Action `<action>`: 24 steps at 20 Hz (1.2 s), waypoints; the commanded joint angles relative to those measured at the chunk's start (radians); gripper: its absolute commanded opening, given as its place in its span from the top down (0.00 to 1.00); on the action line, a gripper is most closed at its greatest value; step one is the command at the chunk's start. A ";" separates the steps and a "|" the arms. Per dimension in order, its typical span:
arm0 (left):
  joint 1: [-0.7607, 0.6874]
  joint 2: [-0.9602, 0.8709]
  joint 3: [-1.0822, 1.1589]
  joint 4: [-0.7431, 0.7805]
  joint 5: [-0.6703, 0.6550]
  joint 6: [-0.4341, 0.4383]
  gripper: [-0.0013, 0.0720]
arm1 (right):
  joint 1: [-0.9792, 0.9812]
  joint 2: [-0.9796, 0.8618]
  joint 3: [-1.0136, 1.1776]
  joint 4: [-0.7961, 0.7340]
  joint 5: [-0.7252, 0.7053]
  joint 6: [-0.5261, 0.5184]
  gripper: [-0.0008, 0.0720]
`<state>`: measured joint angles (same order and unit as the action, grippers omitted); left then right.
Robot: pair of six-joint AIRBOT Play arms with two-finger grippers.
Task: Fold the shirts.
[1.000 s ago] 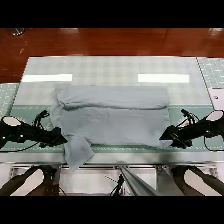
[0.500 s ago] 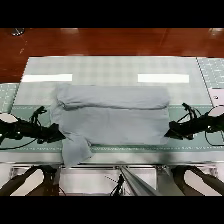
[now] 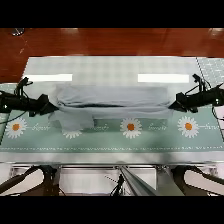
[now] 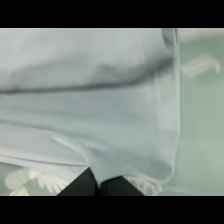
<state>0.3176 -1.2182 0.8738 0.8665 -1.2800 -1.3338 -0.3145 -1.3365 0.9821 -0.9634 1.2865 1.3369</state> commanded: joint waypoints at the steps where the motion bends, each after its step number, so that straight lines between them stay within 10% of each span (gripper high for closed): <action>1: -0.055 -0.159 0.192 -0.055 0.022 -0.034 0.95 | 0.001 -0.138 0.159 0.093 -0.019 -0.008 0.96; 14: -0.117 -0.575 0.593 -0.053 0.016 -0.129 0.95 | 0.001 -0.425 0.351 0.221 -0.099 -0.019 0.95; 15: -0.124 -0.585 0.593 -0.052 0.011 -0.106 0.78 | 0.000 -0.431 0.351 0.224 -0.103 -0.019 0.77; 16: -0.127 -0.587 0.594 -0.051 0.002 -0.102 0.32 | 0.000 -0.430 0.351 0.222 -0.100 -0.024 0.31; 17: -0.121 -0.586 0.605 -0.040 -0.023 -0.092 0.03 | -0.008 -0.427 0.362 0.220 -0.079 -0.042 0.12; 24: 0.048 -0.356 0.633 0.517 -0.091 -0.307 0.03 | -0.198 -0.407 0.407 0.134 0.162 -0.054 0.12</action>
<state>0.3073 -1.6749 1.5257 1.1599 -1.3693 -1.5867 -0.4477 -1.7473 1.3914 -0.7784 1.3602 1.2892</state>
